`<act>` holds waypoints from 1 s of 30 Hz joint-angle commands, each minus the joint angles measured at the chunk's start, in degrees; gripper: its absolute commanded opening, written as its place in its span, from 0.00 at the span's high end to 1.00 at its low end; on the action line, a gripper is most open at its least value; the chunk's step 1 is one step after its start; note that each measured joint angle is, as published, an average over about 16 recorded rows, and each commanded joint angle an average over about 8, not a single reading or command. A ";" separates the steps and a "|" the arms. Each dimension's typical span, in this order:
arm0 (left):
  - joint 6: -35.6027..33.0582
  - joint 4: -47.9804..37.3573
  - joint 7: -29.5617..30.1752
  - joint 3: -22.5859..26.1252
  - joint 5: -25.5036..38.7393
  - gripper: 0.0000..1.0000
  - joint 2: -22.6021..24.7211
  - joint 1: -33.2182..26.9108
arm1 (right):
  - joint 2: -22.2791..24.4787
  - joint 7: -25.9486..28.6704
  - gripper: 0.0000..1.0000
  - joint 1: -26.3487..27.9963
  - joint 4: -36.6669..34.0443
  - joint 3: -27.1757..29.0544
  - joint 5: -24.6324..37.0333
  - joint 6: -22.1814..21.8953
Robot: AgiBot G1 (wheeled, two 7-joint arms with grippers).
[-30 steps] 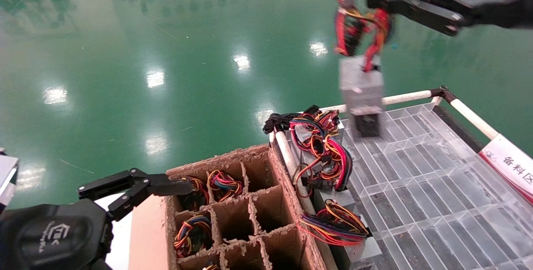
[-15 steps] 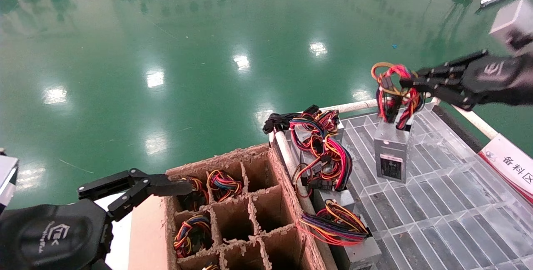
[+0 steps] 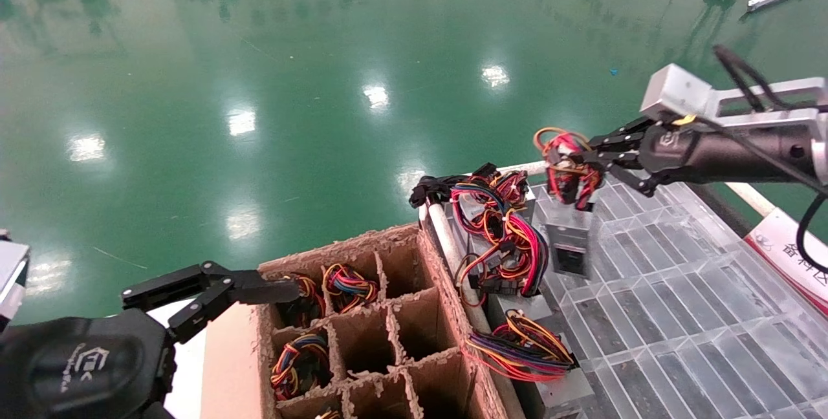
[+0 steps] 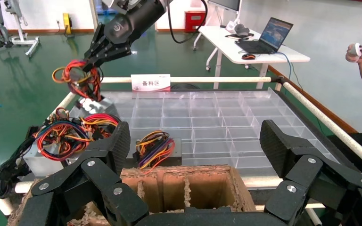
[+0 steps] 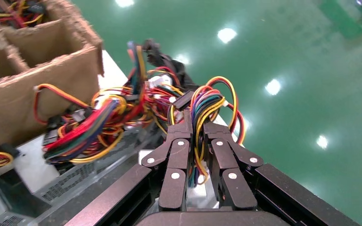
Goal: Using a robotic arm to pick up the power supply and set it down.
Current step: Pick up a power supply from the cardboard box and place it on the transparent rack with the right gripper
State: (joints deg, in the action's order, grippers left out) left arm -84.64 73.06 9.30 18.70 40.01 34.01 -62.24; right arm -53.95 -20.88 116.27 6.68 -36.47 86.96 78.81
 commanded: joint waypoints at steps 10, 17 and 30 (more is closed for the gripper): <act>0.01 0.00 -0.01 0.02 -0.01 0.00 -0.01 0.00 | -3.63 -6.31 1.00 -0.36 -2.61 -1.33 1.80 -0.37; 0.01 0.00 -0.01 0.03 -0.02 0.00 -0.01 -0.01 | -4.18 -8.77 1.00 -2.41 -4.64 -0.61 0.79 -3.19; 0.02 0.00 -0.02 0.05 -0.03 0.00 -0.02 -0.01 | -5.33 -11.77 1.00 -2.73 -5.42 -0.52 0.78 -12.38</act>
State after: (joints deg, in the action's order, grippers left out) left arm -84.62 73.06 9.27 18.74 39.98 33.99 -62.26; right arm -59.49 -32.55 113.40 1.24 -36.98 87.72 67.44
